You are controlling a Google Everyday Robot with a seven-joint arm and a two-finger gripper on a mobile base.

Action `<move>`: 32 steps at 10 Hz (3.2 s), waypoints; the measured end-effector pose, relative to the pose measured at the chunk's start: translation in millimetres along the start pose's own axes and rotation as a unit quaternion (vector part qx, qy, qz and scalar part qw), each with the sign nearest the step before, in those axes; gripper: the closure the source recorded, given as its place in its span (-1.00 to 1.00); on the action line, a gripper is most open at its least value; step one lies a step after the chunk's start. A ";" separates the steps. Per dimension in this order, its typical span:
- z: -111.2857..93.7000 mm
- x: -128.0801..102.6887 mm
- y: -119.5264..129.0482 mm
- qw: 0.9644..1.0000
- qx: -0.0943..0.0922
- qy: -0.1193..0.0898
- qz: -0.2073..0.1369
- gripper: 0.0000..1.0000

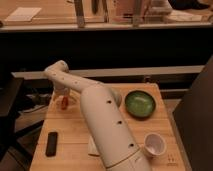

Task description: Place the pepper on the white sponge

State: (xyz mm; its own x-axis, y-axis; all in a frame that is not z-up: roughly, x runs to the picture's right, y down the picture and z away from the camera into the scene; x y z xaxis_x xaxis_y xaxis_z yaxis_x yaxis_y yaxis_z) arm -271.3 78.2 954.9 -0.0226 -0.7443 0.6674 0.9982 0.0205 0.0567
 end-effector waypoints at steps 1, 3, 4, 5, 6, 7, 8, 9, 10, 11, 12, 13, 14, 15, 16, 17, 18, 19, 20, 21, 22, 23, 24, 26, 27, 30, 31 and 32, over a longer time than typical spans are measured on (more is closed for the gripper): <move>12.7 2.4 0.8 1.000 -0.006 -0.008 -0.004 -0.60; 32.5 6.1 5.9 1.000 -0.016 -0.018 0.002 -0.59; 32.7 5.9 6.3 1.000 -0.017 -0.018 0.001 -0.55; 29.5 6.8 7.5 1.000 -0.017 -0.017 0.002 -0.28; 28.5 7.4 7.7 1.000 -0.017 -0.016 0.002 -0.12; 26.9 7.4 7.7 1.000 -0.017 -0.016 0.002 0.08; 23.1 8.4 7.7 1.000 -0.017 -0.015 0.003 0.29; 18.5 10.1 8.0 1.000 -0.016 -0.014 0.005 0.49; 15.4 10.9 7.7 1.000 -0.015 -0.013 0.005 0.69; 14.1 10.3 6.9 1.000 -0.014 -0.014 0.004 0.88; 12.9 9.0 6.9 1.000 -0.016 -0.015 0.003 0.98; 11.7 6.8 7.7 1.000 -0.018 -0.017 0.001 0.99; 11.7 5.8 8.4 1.000 -0.020 -0.018 0.001 0.99; 10.9 5.7 8.7 1.000 -0.020 -0.019 0.001 0.99; 10.6 6.0 9.1 1.000 -0.021 -0.019 0.001 0.99; 10.7 6.1 9.2 1.000 -0.020 -0.019 0.001 0.99; 10.5 6.4 9.2 1.000 -0.020 -0.018 0.002 0.99; 10.4 6.7 9.3 1.000 -0.020 -0.018 0.002 0.99; 10.2 7.0 9.5 1.000 -0.020 -0.018 0.002 0.99; 10.2 7.1 9.6 1.000 -0.020 -0.018 0.002 0.99; 10.1 7.2 9.7 1.000 -0.019 -0.018 0.003 0.99; 7.5 6.4 11.6 1.000 -0.020 -0.016 0.001 0.99; 0.6 5.9 17.3 1.000 -0.023 -0.012 0.000 0.99; -16.5 5.4 23.0 1.000 -0.022 -0.007 0.000 0.99; -19.2 3.5 21.7 1.000 -0.021 -0.007 -0.003 0.99; -22.1 1.8 27.6 1.000 -0.019 -0.003 -0.002 0.94; -24.9 2.2 32.6 1.000 -0.019 -0.002 0.000 0.87; -28.4 1.9 36.6 1.000 -0.017 -0.003 0.001 0.78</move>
State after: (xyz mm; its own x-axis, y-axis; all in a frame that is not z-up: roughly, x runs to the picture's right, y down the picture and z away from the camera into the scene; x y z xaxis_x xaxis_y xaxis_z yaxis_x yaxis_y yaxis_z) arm -233.3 58.6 937.2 -0.0207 -0.7409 0.6713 0.9996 -0.0013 0.0294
